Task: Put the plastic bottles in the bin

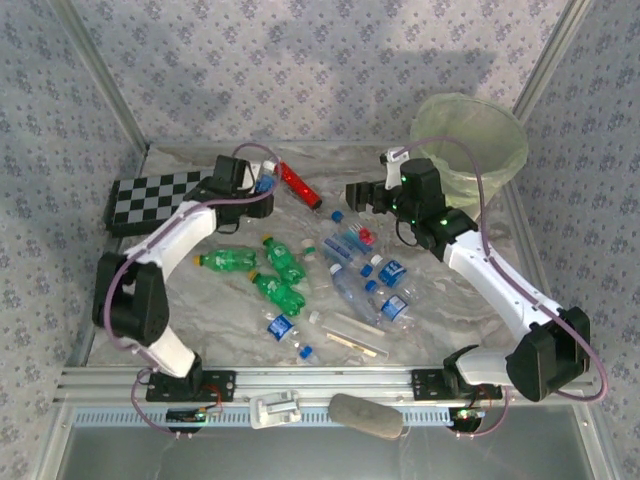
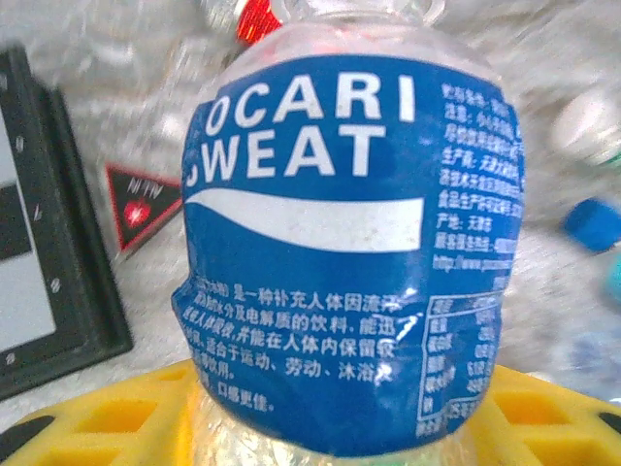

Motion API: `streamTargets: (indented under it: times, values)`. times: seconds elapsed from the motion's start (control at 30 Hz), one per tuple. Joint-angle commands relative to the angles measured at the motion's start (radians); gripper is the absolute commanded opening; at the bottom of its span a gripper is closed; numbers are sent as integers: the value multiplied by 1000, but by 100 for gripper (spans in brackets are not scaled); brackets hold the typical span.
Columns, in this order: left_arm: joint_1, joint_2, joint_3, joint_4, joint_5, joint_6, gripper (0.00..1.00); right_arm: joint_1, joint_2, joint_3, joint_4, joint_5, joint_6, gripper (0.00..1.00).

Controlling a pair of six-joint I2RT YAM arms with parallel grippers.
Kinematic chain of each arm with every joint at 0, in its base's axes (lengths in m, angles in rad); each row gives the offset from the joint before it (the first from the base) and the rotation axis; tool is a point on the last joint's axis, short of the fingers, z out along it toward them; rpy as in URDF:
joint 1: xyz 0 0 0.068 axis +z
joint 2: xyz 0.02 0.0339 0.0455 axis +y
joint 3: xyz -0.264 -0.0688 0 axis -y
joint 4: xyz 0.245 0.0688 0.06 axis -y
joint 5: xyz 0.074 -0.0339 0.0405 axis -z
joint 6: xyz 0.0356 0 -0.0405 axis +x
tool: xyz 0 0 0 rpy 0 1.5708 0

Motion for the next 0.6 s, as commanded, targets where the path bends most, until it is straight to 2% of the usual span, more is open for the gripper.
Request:
streamTargets:
  times: [0.0, 0.2, 0.37, 0.57]
  values:
    - [-50, -67, -57, 120, 87, -41, 52, 9, -3, -13, 75, -56, 54, 99]
    - [-195, -123, -163, 301, 73, -51, 52, 15, 27, -10, 113, -107, 93, 99]
    - [-308, -129, -237, 441, 43, -82, 52, 18, 63, -22, 179, -209, 172, 99]
    - [-380, -146, -268, 532, -33, -79, 52, 36, 132, -25, 239, -278, 234, 99]
